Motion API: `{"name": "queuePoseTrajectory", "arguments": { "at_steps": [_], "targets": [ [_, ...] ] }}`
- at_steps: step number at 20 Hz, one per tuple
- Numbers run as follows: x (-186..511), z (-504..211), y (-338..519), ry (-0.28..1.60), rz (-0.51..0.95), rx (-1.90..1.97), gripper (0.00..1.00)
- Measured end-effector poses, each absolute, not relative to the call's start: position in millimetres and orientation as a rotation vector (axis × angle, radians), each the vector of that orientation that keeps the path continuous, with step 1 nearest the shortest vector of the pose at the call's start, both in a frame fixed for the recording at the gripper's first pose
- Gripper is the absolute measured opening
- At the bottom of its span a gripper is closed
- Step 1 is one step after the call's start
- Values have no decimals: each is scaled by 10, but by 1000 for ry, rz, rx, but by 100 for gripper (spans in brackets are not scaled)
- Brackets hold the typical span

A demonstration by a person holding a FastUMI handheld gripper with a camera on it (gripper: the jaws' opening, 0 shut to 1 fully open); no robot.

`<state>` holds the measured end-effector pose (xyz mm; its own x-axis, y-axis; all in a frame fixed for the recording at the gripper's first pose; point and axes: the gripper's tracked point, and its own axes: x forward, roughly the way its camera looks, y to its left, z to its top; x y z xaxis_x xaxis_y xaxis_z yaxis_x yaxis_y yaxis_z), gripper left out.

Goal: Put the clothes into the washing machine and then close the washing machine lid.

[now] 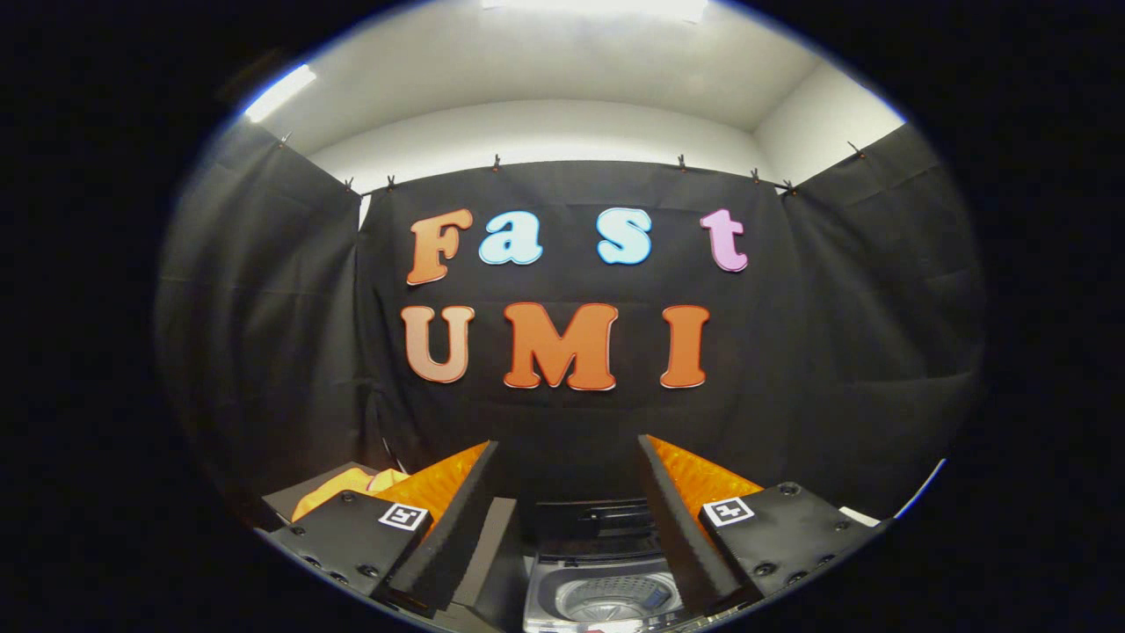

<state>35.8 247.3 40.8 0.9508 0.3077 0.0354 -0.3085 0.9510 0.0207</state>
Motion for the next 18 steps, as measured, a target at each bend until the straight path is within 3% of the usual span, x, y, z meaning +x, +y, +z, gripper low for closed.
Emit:
{"name": "queuePoseTrajectory", "arguments": {
  "at_steps": [7, 18],
  "targets": [
    [514, 160, 3930, 38, 517, 50, 98],
    [747, -950, 5248, 265, 590, -21, 98]
  ]
}}
